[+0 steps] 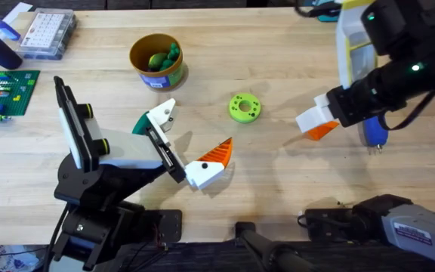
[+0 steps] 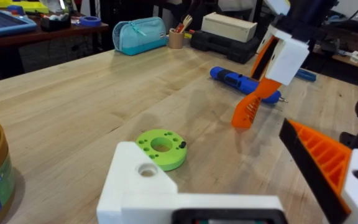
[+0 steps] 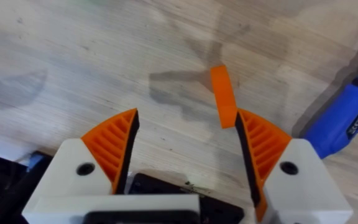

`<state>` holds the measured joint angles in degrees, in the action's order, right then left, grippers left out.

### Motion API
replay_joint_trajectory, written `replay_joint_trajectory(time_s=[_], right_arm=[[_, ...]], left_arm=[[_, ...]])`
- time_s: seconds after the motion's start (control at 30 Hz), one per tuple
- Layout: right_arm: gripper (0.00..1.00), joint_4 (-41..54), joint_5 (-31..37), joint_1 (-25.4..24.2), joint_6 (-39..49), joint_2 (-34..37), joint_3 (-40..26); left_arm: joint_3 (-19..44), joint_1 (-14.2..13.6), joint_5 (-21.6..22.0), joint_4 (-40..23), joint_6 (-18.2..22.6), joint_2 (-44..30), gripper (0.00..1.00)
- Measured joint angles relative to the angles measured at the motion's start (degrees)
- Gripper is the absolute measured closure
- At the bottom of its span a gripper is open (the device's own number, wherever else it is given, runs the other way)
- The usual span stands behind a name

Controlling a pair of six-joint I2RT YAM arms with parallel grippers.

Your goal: Pick up the gripper from the table and insert it into the empty holder that is missing its gripper. Then pick up a screw, insert it into the mounting hole, and use the screwdriver to tighten it. Finally, clean up the table by picking up the vegetable and placing it into the bucket.

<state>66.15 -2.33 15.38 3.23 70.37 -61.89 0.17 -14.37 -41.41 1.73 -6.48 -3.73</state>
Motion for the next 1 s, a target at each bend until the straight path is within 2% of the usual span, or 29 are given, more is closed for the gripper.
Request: replay_joint_trajectory(time_s=[0.27,0.47,0.7,0.87,1.0], right_arm=[[0.085,-1.5,-0.1,0.3,0.2,2.1,-0.4],[0.085,-1.4,0.3,0.3,3.3,2.1,-4.0],[0.085,3.4,1.7,0.2,5.9,-0.1,-4.1],[0.085,5.0,2.2,-3.3,7.6,-4.8,-4.1],[0.085,1.9,2.5,-6.6,7.9,-5.3,-1.4]], left_arm=[[0.1,0.0,0.5,-1.6,0.0,0.0,0.010],[0.1,0.0,0.7,-2.3,0.0,0.0,0.010],[0.1,0.0,0.7,-2.5,0.0,0.0,0.010],[0.1,0.0,0.7,-2.7,0.0,0.0,0.010],[0.1,0.0,0.8,-2.7,0.0,0.0,0.010]])
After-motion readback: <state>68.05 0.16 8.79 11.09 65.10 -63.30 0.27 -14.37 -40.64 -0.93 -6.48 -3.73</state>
